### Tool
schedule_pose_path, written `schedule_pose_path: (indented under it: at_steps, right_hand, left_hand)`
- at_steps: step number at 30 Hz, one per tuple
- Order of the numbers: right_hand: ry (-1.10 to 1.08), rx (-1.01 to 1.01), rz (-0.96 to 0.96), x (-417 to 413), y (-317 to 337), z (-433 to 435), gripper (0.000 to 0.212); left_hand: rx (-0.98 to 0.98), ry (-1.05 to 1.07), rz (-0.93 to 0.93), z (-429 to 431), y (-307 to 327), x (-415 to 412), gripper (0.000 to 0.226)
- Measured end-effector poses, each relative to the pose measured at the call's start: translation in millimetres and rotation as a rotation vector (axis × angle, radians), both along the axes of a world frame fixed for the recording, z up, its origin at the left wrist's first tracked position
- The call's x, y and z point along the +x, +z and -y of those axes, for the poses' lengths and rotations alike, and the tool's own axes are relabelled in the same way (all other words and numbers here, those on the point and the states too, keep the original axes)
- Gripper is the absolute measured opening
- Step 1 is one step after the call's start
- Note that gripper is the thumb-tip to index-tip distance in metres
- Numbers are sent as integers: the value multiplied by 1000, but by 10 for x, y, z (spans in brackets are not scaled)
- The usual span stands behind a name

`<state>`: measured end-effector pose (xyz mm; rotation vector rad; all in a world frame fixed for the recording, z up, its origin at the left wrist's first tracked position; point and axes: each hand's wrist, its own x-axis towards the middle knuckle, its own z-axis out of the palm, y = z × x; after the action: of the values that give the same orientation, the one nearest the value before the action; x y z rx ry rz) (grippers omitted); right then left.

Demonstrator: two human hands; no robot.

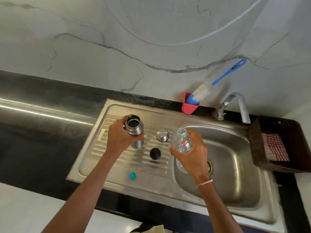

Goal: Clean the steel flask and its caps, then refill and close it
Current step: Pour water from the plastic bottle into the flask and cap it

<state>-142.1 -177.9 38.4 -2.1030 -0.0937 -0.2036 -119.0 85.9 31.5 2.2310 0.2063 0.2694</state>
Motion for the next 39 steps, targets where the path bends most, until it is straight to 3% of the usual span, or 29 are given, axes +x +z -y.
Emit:
schedule_pose_path:
  at_steps: [13, 26, 33, 34, 37, 39]
  right_hand:
    - [-21, -82, -30, -129, -129, 2, 63]
    - [-33, -112, -47, -108, -187, 3, 64]
    - [-7, -103, -49, -126, -189, -23, 65]
    - [-3, -107, -49, -135, -194, -23, 66]
    - [7, -100, -62, -164, -200, -20, 66]
    - [23, -97, -63, -186, -202, -7, 65]
  left_hand:
    - [1, 3, -75, -146, -523, 162, 82]
    - [-25, -38, -108, -98, -564, 313, 80]
    - [-73, -2, -242, -118, -771, 83, 119]
    - [-33, 34, -270, -115, -835, -30, 113]
    - [153, 52, -335, -66, -1020, -474, 65]
    - [285, 10, -415, -16, -1140, -767, 49]
